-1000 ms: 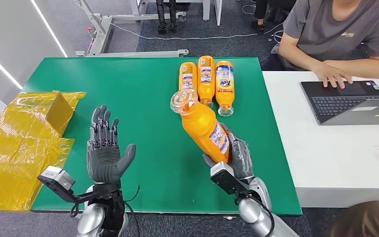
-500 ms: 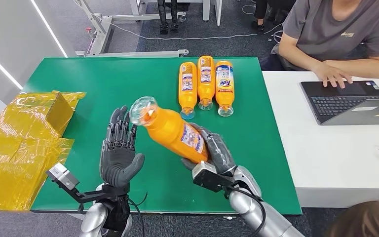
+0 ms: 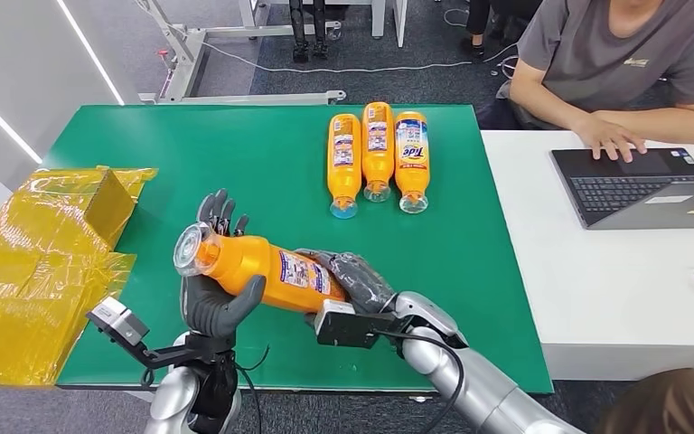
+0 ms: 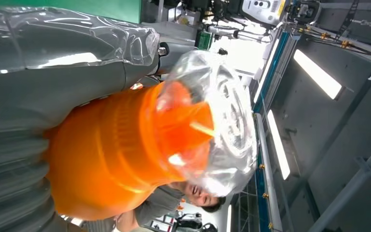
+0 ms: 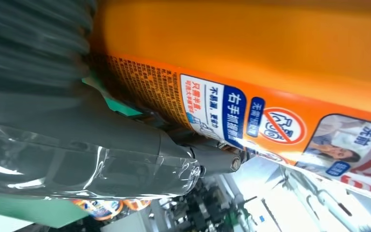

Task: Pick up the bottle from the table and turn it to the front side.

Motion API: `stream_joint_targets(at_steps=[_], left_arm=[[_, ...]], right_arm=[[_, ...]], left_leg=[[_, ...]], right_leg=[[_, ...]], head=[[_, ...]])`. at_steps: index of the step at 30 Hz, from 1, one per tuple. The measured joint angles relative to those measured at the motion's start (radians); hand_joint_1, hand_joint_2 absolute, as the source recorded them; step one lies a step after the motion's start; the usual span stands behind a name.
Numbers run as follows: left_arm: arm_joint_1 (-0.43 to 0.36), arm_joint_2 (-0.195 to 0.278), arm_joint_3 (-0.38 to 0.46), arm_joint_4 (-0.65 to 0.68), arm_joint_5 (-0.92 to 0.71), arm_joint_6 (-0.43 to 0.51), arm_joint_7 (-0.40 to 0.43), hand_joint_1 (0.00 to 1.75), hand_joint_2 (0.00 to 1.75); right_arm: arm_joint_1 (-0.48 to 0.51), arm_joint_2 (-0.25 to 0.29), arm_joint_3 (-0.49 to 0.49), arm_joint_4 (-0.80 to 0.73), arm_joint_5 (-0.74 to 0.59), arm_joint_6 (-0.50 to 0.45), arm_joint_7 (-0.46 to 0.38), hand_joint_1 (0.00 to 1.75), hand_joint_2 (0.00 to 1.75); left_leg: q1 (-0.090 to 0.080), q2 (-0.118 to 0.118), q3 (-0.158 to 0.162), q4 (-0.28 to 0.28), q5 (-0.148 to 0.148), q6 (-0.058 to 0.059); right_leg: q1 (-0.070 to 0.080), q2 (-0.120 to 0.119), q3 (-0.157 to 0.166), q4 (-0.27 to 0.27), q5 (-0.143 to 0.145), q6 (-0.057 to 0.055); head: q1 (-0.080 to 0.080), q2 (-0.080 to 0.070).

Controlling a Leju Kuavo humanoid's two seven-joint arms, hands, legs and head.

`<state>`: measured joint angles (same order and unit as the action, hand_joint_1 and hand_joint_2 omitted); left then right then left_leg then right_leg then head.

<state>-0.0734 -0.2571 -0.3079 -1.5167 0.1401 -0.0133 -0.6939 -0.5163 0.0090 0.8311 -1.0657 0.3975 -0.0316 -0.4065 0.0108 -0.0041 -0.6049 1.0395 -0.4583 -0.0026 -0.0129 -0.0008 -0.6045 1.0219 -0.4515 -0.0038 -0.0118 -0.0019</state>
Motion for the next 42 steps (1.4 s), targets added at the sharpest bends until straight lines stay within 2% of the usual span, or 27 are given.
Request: stream_joint_targets(at_steps=[3, 4, 7, 8, 15, 20, 21, 24, 25, 31, 36, 42], left_arm=[[0.0, 0.0, 0.013, 0.005, -0.004, -0.002, 0.0, 0.01, 1.75], [0.0, 0.0, 0.017, 0.007, -0.005, -0.003, 0.0, 0.1, 1.75], [0.0, -0.001, 0.025, 0.01, -0.011, -0.008, 0.0, 1.4, 1.75], [-0.001, -0.002, 0.027, 0.012, -0.013, -0.01, 0.0, 1.75, 1.75], [-0.005, -0.005, 0.039, 0.022, -0.023, -0.043, -0.005, 1.75, 1.75], [-0.004, -0.006, 0.041, 0.028, -0.015, -0.065, -0.006, 1.75, 1.75], [-0.004, -0.006, 0.041, 0.028, -0.013, -0.067, -0.006, 1.75, 1.75], [-0.004, -0.006, 0.041, 0.029, -0.011, -0.066, -0.007, 1.75, 1.75], [-0.005, -0.006, 0.041, 0.029, -0.011, -0.063, -0.008, 1.75, 1.75], [-0.004, -0.007, 0.043, 0.029, -0.029, 0.021, -0.007, 1.75, 1.75], [-0.002, -0.006, 0.049, 0.028, -0.044, 0.091, -0.001, 1.75, 1.75], [0.004, 0.004, 0.073, -0.019, -0.203, 0.308, 0.0, 1.75, 1.75]], right_arm=[[-0.009, 0.003, 0.01, 0.022, 0.013, 0.025, 0.001, 1.75, 1.75], [-0.012, 0.003, 0.014, 0.028, 0.017, 0.029, 0.002, 1.75, 1.75], [-0.017, 0.005, 0.023, 0.045, 0.025, 0.035, 0.002, 1.75, 1.75], [-0.019, 0.007, 0.024, 0.051, 0.027, 0.036, 0.003, 1.75, 1.75], [-0.019, 0.018, 0.024, 0.071, 0.027, 0.02, 0.0, 1.75, 1.75], [-0.007, 0.018, 0.019, 0.07, 0.028, -0.029, -0.008, 1.74, 1.75], [-0.002, 0.018, 0.017, 0.069, 0.026, -0.041, -0.012, 1.57, 1.75], [0.015, 0.019, 0.007, 0.062, 0.018, -0.084, -0.03, 0.27, 1.75], [0.022, 0.02, 0.002, 0.058, 0.011, -0.105, -0.039, 0.0, 1.75], [0.057, 0.042, -0.032, 0.031, -0.067, -0.229, -0.11, 0.0, 1.75], [0.071, 0.063, -0.046, 0.002, -0.109, -0.287, -0.14, 0.0, 1.75], [0.122, 0.065, -0.046, -0.058, -0.216, -0.318, -0.186, 0.0, 1.75]], left_leg=[[0.0, 0.0, 0.0, 0.0, 0.0, 0.0], [0.0, 0.0, 0.0, 0.0, 0.0, 0.0], [0.0, 0.0, 0.0, 0.0, 0.0, 0.0], [0.0, 0.0, 0.0, 0.0, 0.0, 0.0], [0.0, 0.0, 0.0, 0.0, 0.0, 0.0], [0.0, 0.0, 0.0, 0.0, 0.0, 0.0], [0.0, 0.0, 0.0, 0.0, 0.0, 0.0], [0.0, 0.0, 0.0, 0.0, 0.0, 0.0], [0.0, 0.0, 0.0, 0.0, 0.0, 0.0], [0.0, 0.0, 0.0, 0.0, 0.0, 0.0], [0.0, 0.0, 0.0, 0.0, 0.0, 0.0], [0.0, 0.0, 0.0, 0.0, 0.0, 0.0]], right_leg=[[0.0, 0.0, 0.0, 0.0, 0.0, 0.0], [0.0, 0.0, 0.0, 0.0, 0.0, 0.0], [0.0, 0.0, 0.0, 0.0, 0.0, 0.0], [0.0, 0.0, 0.0, 0.0, 0.0, 0.0], [0.0, 0.0, 0.0, 0.0, 0.0, 0.0], [0.0, 0.0, 0.0, 0.0, 0.0, 0.0], [0.0, 0.0, 0.0, 0.0, 0.0, 0.0], [0.0, 0.0, 0.0, 0.0, 0.0, 0.0], [0.0, 0.0, 0.0, 0.0, 0.0, 0.0], [0.0, 0.0, 0.0, 0.0, 0.0, 0.0], [0.0, 0.0, 0.0, 0.0, 0.0, 0.0], [0.0, 0.0, 0.0, 0.0, 0.0, 0.0]], head=[[0.0, 0.0], [0.0, 0.0], [0.0, 0.0], [0.0, 0.0], [0.0, 0.0], [0.0, 0.0], [0.0, 0.0], [0.0, 0.0], [0.0, 0.0], [0.0, 0.0], [0.0, 0.0], [0.0, 0.0]])
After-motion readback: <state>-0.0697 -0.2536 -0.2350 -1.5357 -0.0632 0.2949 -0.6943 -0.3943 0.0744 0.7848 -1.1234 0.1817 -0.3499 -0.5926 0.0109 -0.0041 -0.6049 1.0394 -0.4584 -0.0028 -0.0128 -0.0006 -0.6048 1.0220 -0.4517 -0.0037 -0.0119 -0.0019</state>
